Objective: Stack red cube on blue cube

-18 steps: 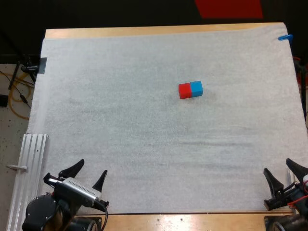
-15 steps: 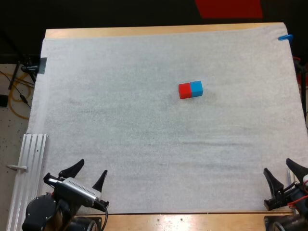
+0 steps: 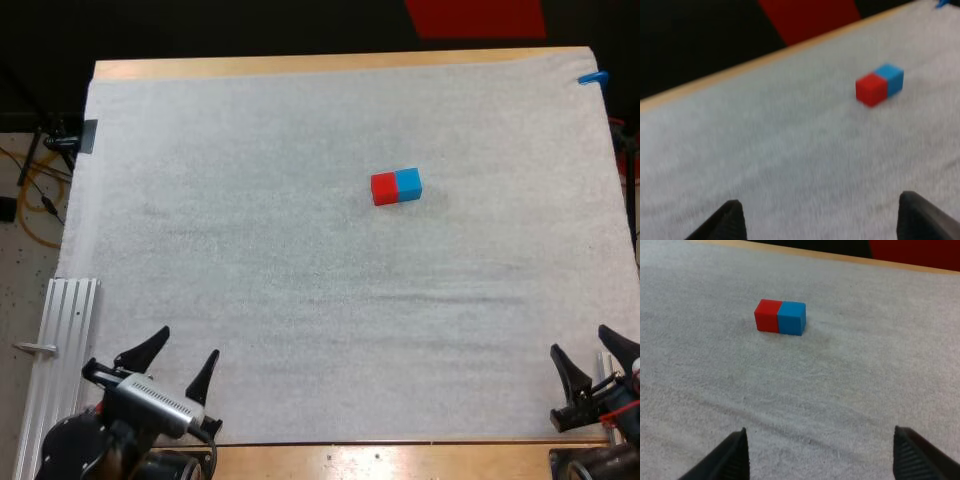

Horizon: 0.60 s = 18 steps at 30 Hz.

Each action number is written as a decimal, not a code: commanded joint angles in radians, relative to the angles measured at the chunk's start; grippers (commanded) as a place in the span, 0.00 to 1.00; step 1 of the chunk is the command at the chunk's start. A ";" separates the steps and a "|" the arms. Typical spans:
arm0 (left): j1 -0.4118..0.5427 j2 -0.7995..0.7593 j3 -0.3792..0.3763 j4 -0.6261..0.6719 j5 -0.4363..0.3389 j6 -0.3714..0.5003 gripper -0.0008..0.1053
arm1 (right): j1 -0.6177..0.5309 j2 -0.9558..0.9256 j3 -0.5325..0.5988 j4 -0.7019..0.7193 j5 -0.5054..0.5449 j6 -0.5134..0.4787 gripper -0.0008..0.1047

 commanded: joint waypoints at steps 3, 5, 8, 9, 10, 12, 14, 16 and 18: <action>-0.004 0.014 -0.069 -0.017 0.009 0.000 0.60 | -0.001 0.071 -0.051 -0.031 0.001 -0.006 0.57; -0.014 0.054 -0.101 -0.017 0.020 0.007 0.60 | -0.001 0.118 -0.077 -0.043 0.001 -0.010 0.57; -0.045 0.122 -0.137 -0.023 0.022 0.010 0.60 | -0.001 0.199 -0.117 -0.061 0.001 -0.013 0.57; -0.061 0.150 -0.151 -0.026 0.027 0.014 0.60 | -0.001 0.225 -0.130 -0.069 0.001 -0.013 0.57; -0.076 0.176 -0.163 -0.032 0.031 0.013 0.60 | -0.001 0.256 -0.146 -0.078 0.001 -0.013 0.57; -0.093 0.214 -0.181 -0.038 0.038 0.013 0.60 | -0.001 0.297 -0.168 -0.094 0.001 -0.013 0.57; -0.104 0.243 -0.196 -0.043 0.039 0.013 0.60 | -0.001 0.343 -0.194 -0.104 0.001 -0.020 0.57; -0.106 0.274 -0.206 -0.055 0.042 0.013 0.60 | -0.001 0.403 -0.232 -0.125 0.020 -0.052 0.57; -0.106 0.291 -0.205 -0.072 0.044 0.013 0.60 | -0.001 0.450 -0.264 -0.141 0.035 -0.087 0.58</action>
